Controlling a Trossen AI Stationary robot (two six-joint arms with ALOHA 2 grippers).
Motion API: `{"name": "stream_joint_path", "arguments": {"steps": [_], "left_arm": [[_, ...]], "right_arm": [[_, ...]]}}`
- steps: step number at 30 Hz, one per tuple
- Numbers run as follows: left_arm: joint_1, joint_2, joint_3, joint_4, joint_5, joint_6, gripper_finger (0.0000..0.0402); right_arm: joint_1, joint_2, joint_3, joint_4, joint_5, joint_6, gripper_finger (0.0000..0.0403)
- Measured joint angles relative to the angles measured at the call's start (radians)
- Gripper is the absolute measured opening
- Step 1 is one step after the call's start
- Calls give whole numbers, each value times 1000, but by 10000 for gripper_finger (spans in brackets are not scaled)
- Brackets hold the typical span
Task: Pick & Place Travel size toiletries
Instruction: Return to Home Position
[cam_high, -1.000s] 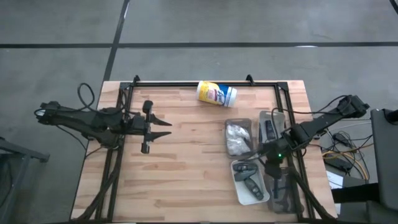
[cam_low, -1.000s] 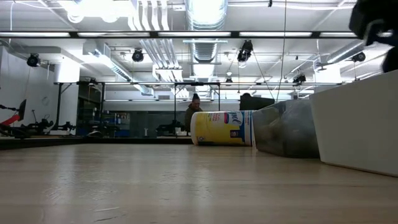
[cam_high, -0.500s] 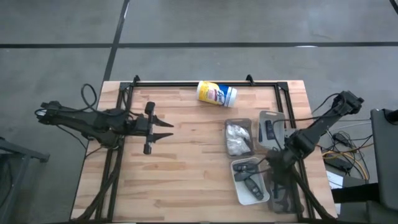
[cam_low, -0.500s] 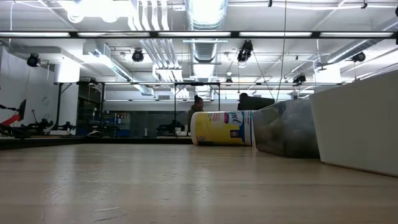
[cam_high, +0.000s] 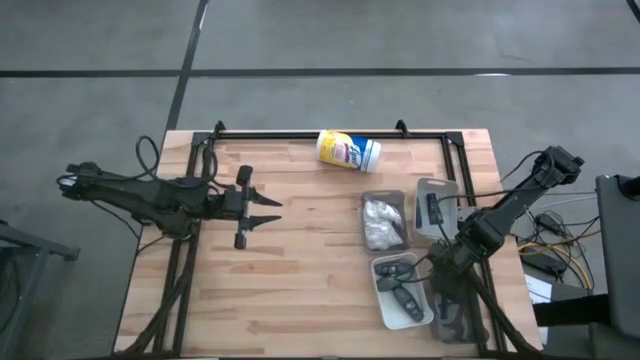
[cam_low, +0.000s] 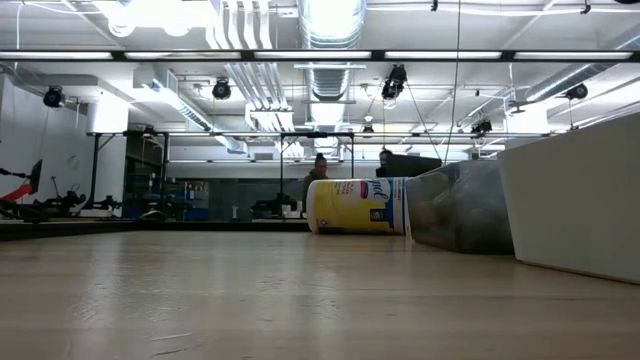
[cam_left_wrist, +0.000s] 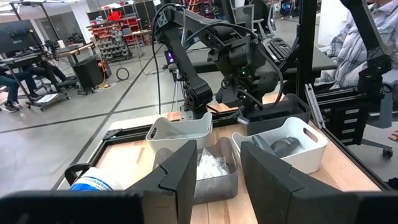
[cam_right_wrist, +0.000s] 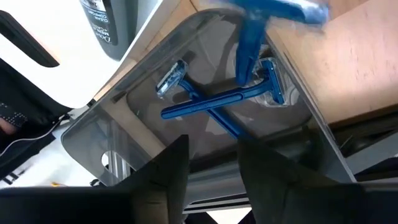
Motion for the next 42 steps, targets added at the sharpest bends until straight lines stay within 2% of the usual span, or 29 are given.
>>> {"name": "stream_joint_path", "arguments": {"steps": [9, 19, 27, 32, 37, 42], "left_arm": [[0, 20, 0, 3, 0, 0, 131], [0, 47, 0, 2, 0, 0, 130], [0, 66, 0, 1, 0, 0, 130], [0, 75, 0, 1, 0, 0, 130], [0, 77, 0, 1, 0, 0, 131], [0, 77, 0, 1, 0, 0, 131]], "right_arm": [[-1, 0, 0, 10, 3, 7, 169], [-1, 0, 0, 14, 11, 302, 192], [-1, 0, 0, 15, 11, 284, 203], [-1, 0, 0, 15, 16, 150, 208], [-2, 0, 0, 24, 178, -53, 212], [-2, 0, 0, 145, 304, -294, 216]]}}
